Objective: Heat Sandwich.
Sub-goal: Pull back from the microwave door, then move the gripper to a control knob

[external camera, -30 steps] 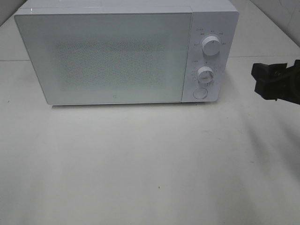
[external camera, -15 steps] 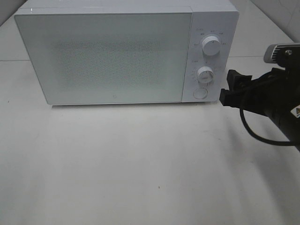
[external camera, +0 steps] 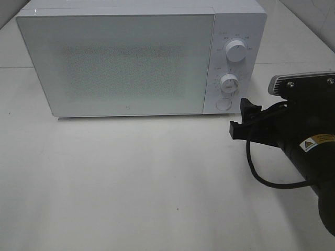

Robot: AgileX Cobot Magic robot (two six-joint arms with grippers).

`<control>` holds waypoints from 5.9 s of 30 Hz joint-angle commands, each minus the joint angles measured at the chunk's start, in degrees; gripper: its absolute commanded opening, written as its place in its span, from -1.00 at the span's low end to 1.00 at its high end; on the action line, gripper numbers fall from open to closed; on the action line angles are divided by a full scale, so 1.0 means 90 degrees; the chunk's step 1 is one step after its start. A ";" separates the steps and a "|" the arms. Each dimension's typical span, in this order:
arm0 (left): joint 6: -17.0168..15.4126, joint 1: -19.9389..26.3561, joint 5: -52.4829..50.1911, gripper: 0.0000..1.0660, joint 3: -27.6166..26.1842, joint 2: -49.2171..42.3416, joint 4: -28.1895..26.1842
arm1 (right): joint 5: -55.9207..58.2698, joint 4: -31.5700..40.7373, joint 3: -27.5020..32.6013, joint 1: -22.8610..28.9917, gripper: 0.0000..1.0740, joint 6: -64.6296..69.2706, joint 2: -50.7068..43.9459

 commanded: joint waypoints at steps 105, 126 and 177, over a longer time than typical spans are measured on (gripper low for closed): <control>-0.0032 0.0025 -0.0019 0.95 0.0019 -0.0185 -0.0032 | -0.0089 -0.1076 -0.2687 -0.1133 -0.77 0.0522 0.2534; -0.0032 0.0025 -0.0019 0.95 0.0019 -0.0185 -0.0032 | -0.0108 -0.1133 -0.2687 -0.1133 -0.75 0.1165 0.2534; -0.0032 0.0025 -0.0019 0.95 0.0019 -0.0185 -0.0032 | -0.0414 -0.1063 -0.2687 -0.1133 -0.68 1.1294 0.2534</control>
